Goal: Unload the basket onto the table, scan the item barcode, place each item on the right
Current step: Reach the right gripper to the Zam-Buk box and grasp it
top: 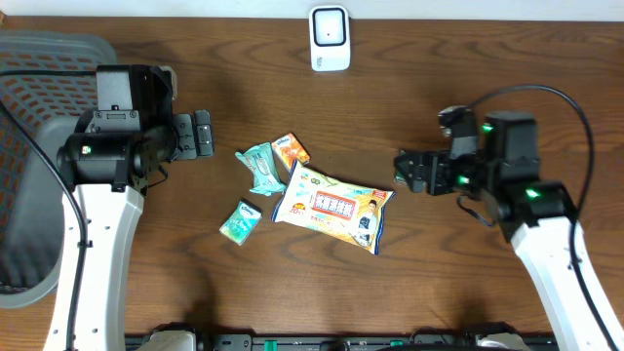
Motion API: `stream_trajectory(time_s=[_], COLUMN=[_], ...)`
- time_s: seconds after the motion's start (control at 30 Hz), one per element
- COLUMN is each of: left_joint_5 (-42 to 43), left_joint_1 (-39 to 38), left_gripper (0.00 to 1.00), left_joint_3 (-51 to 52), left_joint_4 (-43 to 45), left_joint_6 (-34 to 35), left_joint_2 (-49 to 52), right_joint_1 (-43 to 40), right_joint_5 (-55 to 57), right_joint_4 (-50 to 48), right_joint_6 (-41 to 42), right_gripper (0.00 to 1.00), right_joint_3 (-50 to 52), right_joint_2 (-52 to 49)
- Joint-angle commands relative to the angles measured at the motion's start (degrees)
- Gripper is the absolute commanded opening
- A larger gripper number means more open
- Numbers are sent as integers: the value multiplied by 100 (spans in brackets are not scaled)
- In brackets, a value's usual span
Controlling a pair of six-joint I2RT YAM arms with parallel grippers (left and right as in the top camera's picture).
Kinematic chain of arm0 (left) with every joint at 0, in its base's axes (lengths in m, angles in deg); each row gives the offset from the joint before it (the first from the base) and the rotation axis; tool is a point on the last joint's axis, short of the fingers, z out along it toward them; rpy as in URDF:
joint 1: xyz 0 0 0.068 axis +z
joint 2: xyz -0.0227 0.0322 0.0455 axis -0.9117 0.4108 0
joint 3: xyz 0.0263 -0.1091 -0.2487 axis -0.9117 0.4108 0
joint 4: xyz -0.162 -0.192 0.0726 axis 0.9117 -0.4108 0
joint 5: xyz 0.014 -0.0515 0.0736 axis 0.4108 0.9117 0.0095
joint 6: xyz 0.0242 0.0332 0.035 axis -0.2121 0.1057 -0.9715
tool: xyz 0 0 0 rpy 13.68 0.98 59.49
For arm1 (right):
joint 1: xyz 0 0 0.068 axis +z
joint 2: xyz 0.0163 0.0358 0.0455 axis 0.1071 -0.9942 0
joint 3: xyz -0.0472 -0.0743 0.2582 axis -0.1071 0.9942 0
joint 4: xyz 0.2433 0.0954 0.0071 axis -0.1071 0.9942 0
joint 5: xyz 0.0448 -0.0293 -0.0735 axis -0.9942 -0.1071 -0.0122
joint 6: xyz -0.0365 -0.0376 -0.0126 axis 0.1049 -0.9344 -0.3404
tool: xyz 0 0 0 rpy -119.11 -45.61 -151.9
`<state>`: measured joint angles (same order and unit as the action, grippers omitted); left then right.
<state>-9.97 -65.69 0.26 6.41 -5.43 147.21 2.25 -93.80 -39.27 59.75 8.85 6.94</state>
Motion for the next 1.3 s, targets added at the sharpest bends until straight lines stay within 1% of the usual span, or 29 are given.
stream_trajectory(time_s=[0.0,0.1,0.17,0.27,0.37,0.5,0.87,0.97,1.07,1.13,1.17,1.2,1.23,1.27], left_joint_5=[9,9,9,7,9,9,9,9,9,9,9,7,9,9], left_joint_1=[26,26,26,26,26,26,26,26,26,26,26,26,26,26], left_gripper=[98,98,98,97,98,98,98,98,98,98,98,98,98,97], left_joint_3=[-11,-11,-11,-11,-11,-11,-11,-11,-11,-11,-11,-11,-11,-11], left_joint_4=[-17,-17,-17,-15,-17,-17,-15,-17,-17,-17,-17,-17,-15,-17], left_joint_6=[-81,-81,-81,-81,-81,-81,-81,-81,-81,-81,-81,-81,-81,-81], left_joint_2=[26,26,26,26,26,26,26,26,26,26,26,26,26,26], right_joint_1=[315,326,282,195,79,-20,-96,-96,-96,-85,-85,-81,-81,-81], right_joint_5=[1014,1392,1746,1727,1716,1716,1716,1716,1692,1622,1606,1591,1543,1515], right_joint_4=[382,997,1423,1622,1740,1692,920,774,658,546,529,509,492,483], right_joint_6=[546,813,1176,1213,1209,1207,1099,1095,874,706,706,706,664,614], right_gripper=[78,71,69,68,65,61,58,56,53,48,43,33,16,7], right_joint_3=[-623,-1158,-1408,-1453,-1453,-1453,-1449,-1449,-1449,-1449,-1449,-1449,-1449,-1451], right_joint_2=[-407,-940,-1360,-1790,-2339,-2789,-4133,-4304,-4343,-4343,-4343,-4343,-4341,-4341])
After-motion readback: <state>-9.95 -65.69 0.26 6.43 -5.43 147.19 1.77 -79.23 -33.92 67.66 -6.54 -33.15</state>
